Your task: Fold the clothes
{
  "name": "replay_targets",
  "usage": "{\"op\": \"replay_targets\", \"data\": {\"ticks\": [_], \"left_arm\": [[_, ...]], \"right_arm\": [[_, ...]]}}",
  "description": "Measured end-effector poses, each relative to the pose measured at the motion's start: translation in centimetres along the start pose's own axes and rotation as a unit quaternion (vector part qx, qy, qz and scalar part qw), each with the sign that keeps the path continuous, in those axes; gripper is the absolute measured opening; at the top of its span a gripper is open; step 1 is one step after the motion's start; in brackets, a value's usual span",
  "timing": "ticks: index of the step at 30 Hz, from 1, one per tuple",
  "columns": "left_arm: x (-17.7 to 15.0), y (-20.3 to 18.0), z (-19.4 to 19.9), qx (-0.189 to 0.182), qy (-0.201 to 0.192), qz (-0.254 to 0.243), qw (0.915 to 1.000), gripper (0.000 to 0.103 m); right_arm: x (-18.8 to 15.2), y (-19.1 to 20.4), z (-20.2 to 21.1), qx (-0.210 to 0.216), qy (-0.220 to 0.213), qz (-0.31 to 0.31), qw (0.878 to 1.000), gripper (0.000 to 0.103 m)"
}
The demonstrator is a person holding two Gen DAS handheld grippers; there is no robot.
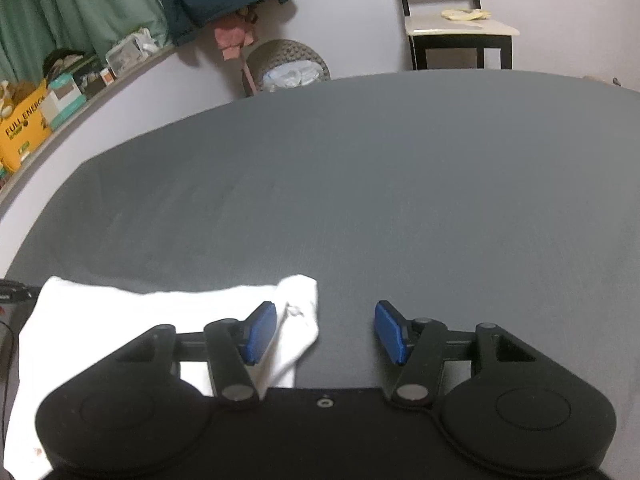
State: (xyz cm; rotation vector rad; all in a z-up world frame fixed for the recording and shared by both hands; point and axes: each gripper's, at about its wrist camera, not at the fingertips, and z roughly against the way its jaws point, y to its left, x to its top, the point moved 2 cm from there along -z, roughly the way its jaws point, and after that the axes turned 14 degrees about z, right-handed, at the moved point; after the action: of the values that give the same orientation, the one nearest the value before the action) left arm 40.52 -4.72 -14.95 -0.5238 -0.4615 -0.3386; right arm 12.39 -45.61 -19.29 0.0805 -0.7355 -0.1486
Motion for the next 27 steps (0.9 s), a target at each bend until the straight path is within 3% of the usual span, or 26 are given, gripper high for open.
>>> {"op": "replay_targets", "data": {"ticks": [4,10,13,15,19,24,27], "left_arm": [[0.0,-0.3,0.7,-0.032,-0.004,0.006,0.9994,0.002],[-0.1,-1.8,0.1,-0.002,0.013,-0.037,0.9992,0.002],[0.4,-1.0,0.5,-0.035,-0.005,0.042,0.9985,0.002],[0.3,-0.6,0.5,-0.053,-0.015,0.073,0.9958,0.002],[0.1,-0.3,0.8,-0.073,-0.035,0.098,0.9918,0.002],[1.0,0.9,1.1,-0.113,-0.070,0.154,0.9791,0.002],[0.6,0.3,0.1,-0.118,-0.037,0.145,0.9817,0.002]], "right_arm": [[-0.1,-0.5,0.0,-0.003,0.007,0.003,1.000,0.049],[0.4,-0.1,-0.8,0.002,-0.002,0.004,1.000,0.048],[0.8,-0.8,-1.0,0.034,-0.033,-0.065,0.997,0.048],[0.9,-0.9,-1.9,0.042,-0.017,-0.083,0.996,0.048],[1.0,-0.4,-3.4,0.054,0.002,-0.076,0.996,0.047],[0.8,0.2,-4.3,0.055,0.004,-0.067,0.996,0.047],[1.0,0.3,-4.3,0.055,0.006,-0.068,0.996,0.047]]}}
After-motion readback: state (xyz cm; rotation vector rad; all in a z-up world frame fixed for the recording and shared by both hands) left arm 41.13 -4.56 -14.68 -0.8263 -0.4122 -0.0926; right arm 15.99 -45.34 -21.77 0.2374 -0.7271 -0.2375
